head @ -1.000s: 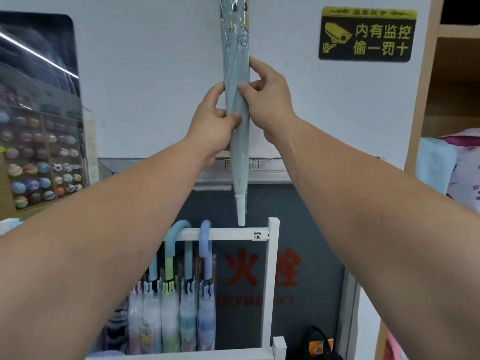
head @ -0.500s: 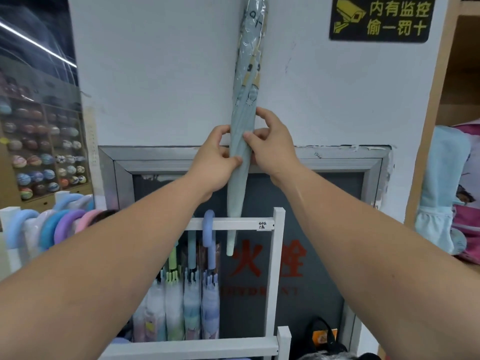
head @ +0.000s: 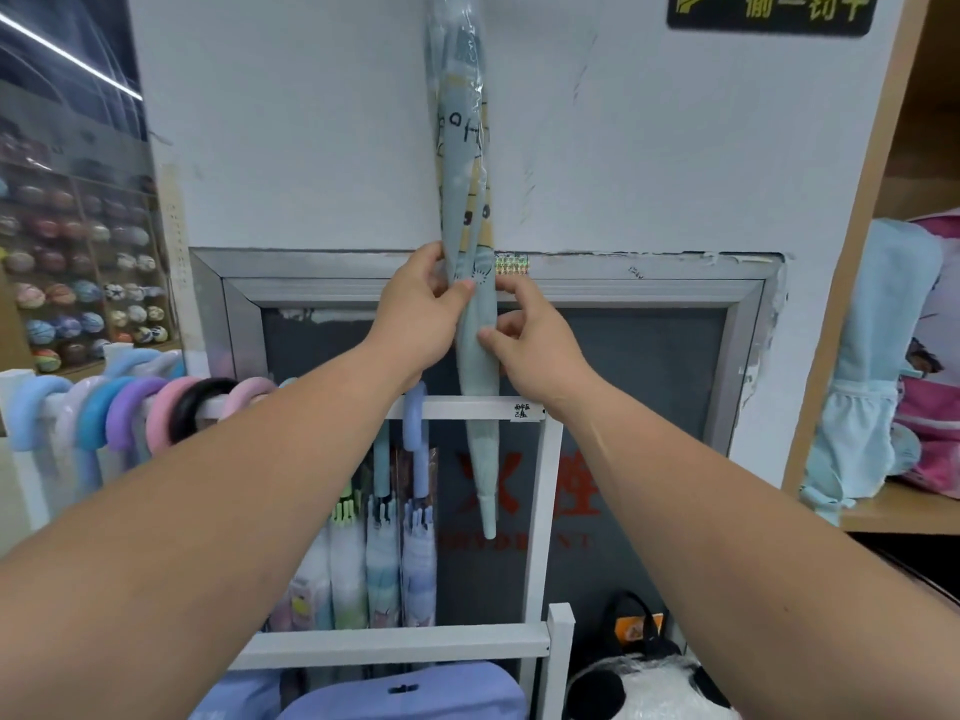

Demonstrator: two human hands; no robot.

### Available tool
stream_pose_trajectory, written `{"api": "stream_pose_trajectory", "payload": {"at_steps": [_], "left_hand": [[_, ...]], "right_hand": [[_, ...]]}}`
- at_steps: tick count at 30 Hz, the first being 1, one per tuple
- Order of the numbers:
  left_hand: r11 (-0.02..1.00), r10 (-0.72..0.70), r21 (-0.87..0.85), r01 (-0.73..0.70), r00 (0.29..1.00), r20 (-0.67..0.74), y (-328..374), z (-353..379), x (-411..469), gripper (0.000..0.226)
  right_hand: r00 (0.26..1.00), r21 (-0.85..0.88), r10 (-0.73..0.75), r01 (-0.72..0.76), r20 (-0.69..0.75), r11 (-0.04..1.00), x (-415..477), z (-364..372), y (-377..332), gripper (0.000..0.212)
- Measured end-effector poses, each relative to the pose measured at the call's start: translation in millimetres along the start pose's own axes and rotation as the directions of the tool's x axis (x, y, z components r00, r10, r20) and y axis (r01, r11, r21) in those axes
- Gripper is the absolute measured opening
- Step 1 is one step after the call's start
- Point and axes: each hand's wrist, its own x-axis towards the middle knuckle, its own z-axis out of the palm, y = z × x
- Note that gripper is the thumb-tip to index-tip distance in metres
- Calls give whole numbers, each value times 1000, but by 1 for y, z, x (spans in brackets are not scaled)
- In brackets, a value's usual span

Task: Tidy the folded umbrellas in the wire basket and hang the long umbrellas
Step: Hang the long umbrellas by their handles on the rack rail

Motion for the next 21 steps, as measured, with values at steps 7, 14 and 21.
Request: {"api": "stream_pose_trajectory", "payload": {"at_steps": [7,14,21], "left_hand": [[998,-59,-15,61,995,86,-22,-6,-15,32],[990,-138,-3,141,973,185,-29,-12,-20,38],[988,-118,122,97,978,172,-30,-15,-20,35]], "right_hand": [[999,31,26,-27,36,999,-3,-3,-13,25],[1000,34,-12,12,-14,999,-2,9,-27,25],[998,-13,39,-39,-45,999,0,11,-11,16]]}}
